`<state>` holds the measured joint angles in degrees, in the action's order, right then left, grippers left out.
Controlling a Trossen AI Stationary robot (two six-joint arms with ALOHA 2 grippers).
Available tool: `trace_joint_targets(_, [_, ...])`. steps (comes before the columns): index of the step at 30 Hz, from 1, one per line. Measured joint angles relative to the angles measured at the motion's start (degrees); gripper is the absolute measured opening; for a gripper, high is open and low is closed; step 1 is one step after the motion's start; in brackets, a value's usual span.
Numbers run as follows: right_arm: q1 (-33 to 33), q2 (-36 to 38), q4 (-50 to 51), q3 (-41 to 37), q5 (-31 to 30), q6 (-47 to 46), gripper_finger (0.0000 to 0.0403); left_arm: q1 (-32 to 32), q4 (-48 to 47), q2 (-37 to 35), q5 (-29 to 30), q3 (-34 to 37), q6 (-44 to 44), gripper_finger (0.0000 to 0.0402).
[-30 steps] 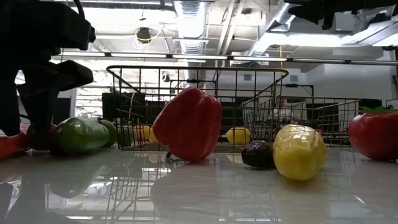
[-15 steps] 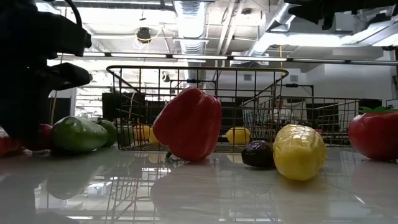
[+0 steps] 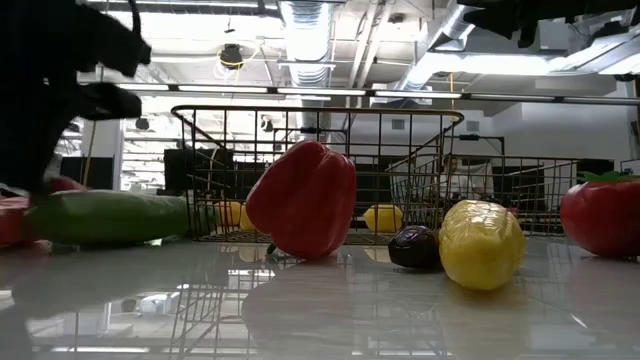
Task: Sort produce into baskets
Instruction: Put the red chili pepper into the left wire basket
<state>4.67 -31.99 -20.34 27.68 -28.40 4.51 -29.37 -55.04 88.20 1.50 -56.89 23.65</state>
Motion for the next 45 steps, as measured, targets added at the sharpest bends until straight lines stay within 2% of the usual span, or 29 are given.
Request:
trace_joint_targets(5, [0.0, 0.0, 0.0, 0.0, 0.0, 0.0, 0.0253, 1.0, -10.7, 0.0, -1.5, -6.0, -0.5, 0.0001])
trace_joint_targets(13, [0.0, 0.0, 0.1, 0.0, 0.0, 0.0, 0.0253, 1.8, -25.2, 0.0, 3.0, -14.2, 0.2, 0.0000])
trace_joint_targets(17, [0.0, 0.0, 0.1, 0.0, 0.0, 0.0, 0.0253, 1.8, -29.4, 0.0, 8.6, -17.3, 1.1, 0.0000])
trace_joint_targets(23, [0.0, 0.0, 0.1, 0.0, 0.0, 0.0, 0.0253, 1.9, -31.0, 0.0, 23.8, -19.2, 0.2, 0.0000])
trace_joint_targets(28, [0.0, 0.0, 0.1, 0.0, 0.0, 0.0, 0.0253, 2.1, -25.8, 0.0, 34.1, -19.2, -8.3, 0.0000])
trace_joint_targets(31, [0.0, 0.0, 0.1, 0.0, 0.0, -0.1, 0.0253, 3.6, -18.3, 0.0, 35.8, -19.2, -16.5, 0.0000])
trace_joint_targets(38, [0.0, 0.0, 0.1, 0.0, 0.0, -0.1, 0.0253, 13.8, 1.3, 0.0, 25.9, -19.2, -36.9, 0.0000])
trace_joint_targets(45, [0.0, 0.0, 0.1, 0.0, 0.0, 0.5, 0.0253, 25.0, 14.2, 0.0, 19.3, -19.2, -51.4, 0.0000])
